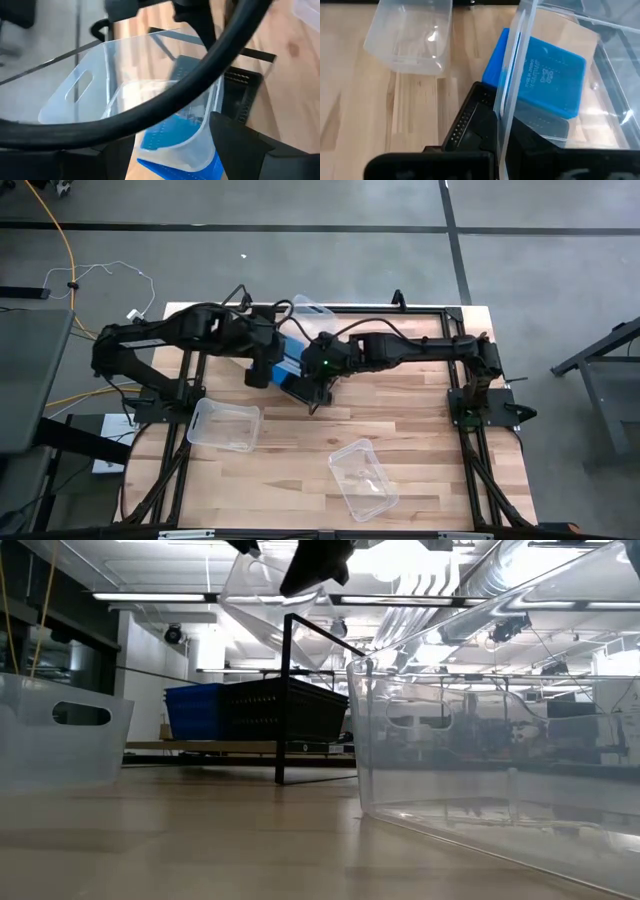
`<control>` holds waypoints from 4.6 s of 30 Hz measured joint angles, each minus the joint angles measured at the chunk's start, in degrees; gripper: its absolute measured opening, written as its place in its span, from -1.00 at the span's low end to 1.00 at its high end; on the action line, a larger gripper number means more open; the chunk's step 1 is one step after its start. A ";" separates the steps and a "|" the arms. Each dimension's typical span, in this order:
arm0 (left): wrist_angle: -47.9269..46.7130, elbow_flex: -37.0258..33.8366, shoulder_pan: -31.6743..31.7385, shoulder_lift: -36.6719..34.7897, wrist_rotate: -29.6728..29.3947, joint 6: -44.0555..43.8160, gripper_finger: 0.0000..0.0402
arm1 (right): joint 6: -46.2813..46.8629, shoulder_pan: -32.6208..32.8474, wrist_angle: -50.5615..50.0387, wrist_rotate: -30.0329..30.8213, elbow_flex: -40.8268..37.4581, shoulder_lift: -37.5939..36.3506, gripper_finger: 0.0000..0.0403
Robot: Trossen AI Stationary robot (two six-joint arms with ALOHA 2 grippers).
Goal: Stack baskets on shelf by color
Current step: Put the top transparent bin on the shelf
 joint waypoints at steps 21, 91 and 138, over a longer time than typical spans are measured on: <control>-6.07 -0.28 -0.06 0.23 5.28 7.24 -0.30 | -5.02 0.29 3.43 -1.39 0.04 0.03 -1.00; -23.33 -26.18 6.62 -13.76 -2.63 35.49 -1.00 | -2.45 0.34 -17.16 10.47 0.04 -16.29 0.25; -18.12 -32.41 11.02 -13.74 3.17 35.24 -0.68 | 1.72 4.26 -13.71 10.68 0.04 -16.27 0.25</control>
